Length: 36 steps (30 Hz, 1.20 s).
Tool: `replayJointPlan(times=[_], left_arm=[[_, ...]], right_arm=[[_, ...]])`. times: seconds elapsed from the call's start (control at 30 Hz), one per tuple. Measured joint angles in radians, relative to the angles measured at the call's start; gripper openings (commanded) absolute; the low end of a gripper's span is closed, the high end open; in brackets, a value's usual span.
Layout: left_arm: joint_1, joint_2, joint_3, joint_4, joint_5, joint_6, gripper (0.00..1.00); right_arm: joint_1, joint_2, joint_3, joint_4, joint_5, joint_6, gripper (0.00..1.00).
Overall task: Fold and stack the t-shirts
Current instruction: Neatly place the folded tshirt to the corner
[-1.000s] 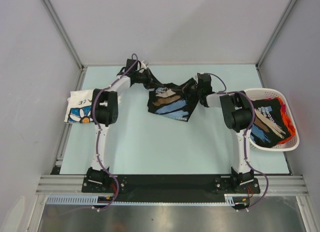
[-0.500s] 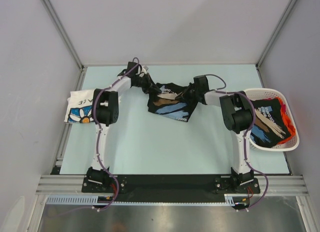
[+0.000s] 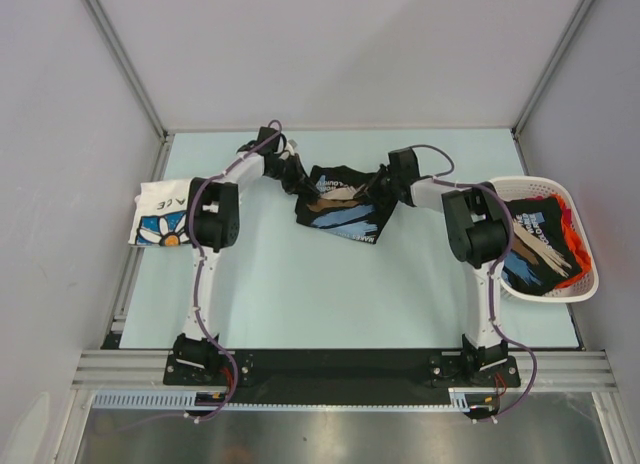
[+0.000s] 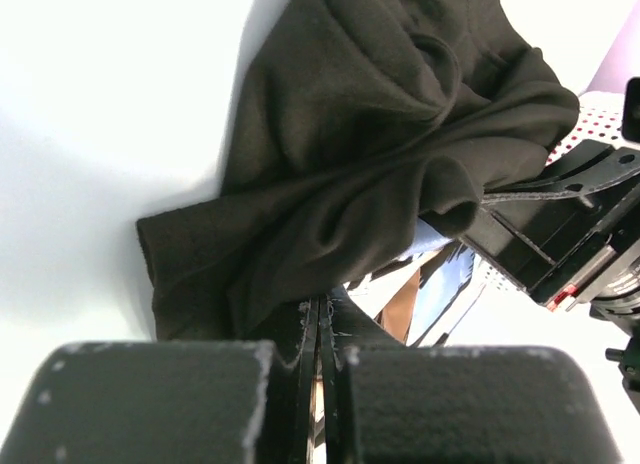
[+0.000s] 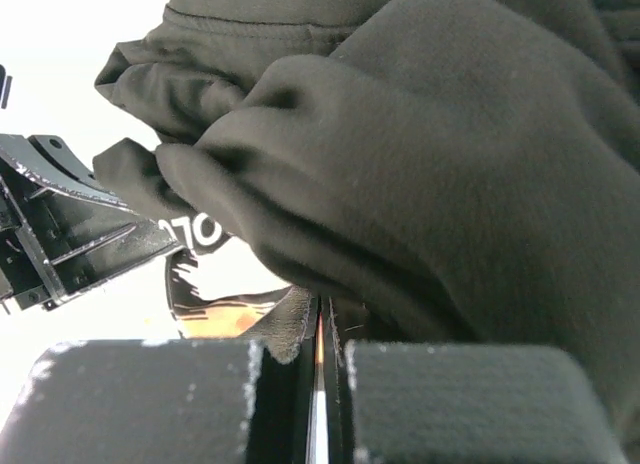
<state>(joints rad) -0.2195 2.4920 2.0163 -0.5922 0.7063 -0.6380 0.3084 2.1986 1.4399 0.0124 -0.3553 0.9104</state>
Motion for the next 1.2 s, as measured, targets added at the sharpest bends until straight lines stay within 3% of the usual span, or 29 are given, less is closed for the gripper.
replayJointPlan(times=[0.07, 0.1, 0.17, 0.2, 0.27, 0.3, 0.47, 0.6, 0.8, 1.2], left_arm=[[0.0, -0.002, 0.001, 0.001, 0.008, 0.011, 0.36], [0.0, -0.003, 0.001, 0.003, 0.012, 0.021, 0.58], [0.0, -0.028, -0.027, 0.026, 0.035, 0.027, 0.86], [0.0, -0.049, -0.043, 0.035, 0.047, 0.032, 0.99], [0.0, -0.13, -0.11, 0.064, 0.052, 0.034, 1.0], [0.0, -0.179, -0.149, 0.083, 0.055, 0.029, 1.0], [0.017, -0.399, -0.327, 0.228, 0.077, 0.016, 1.0], [0.032, -0.438, -0.389, 0.237, 0.052, 0.04, 1.0], [0.035, -0.41, -0.427, 0.109, -0.097, 0.117, 1.0], [0.035, -0.358, -0.455, 0.05, -0.2, 0.142, 1.0]], right_arm=[[-0.002, -0.016, -0.007, -0.005, 0.004, -0.012, 0.0], [-0.004, -0.031, -0.013, -0.009, 0.009, -0.019, 0.0], [-0.01, -0.078, -0.022, -0.042, 0.02, -0.04, 0.04], [-0.014, -0.113, -0.023, -0.061, 0.029, -0.052, 0.27], [-0.027, -0.202, -0.023, -0.099, 0.045, -0.074, 0.43], [-0.034, -0.24, -0.023, -0.11, 0.05, -0.081, 0.6], [-0.112, -0.48, -0.08, -0.141, 0.053, -0.13, 0.91], [-0.189, -0.576, -0.212, -0.168, 0.061, -0.16, 0.95], [-0.216, -0.542, -0.408, -0.256, 0.059, -0.172, 0.96], [-0.192, -0.396, -0.369, -0.222, 0.042, -0.182, 0.97]])
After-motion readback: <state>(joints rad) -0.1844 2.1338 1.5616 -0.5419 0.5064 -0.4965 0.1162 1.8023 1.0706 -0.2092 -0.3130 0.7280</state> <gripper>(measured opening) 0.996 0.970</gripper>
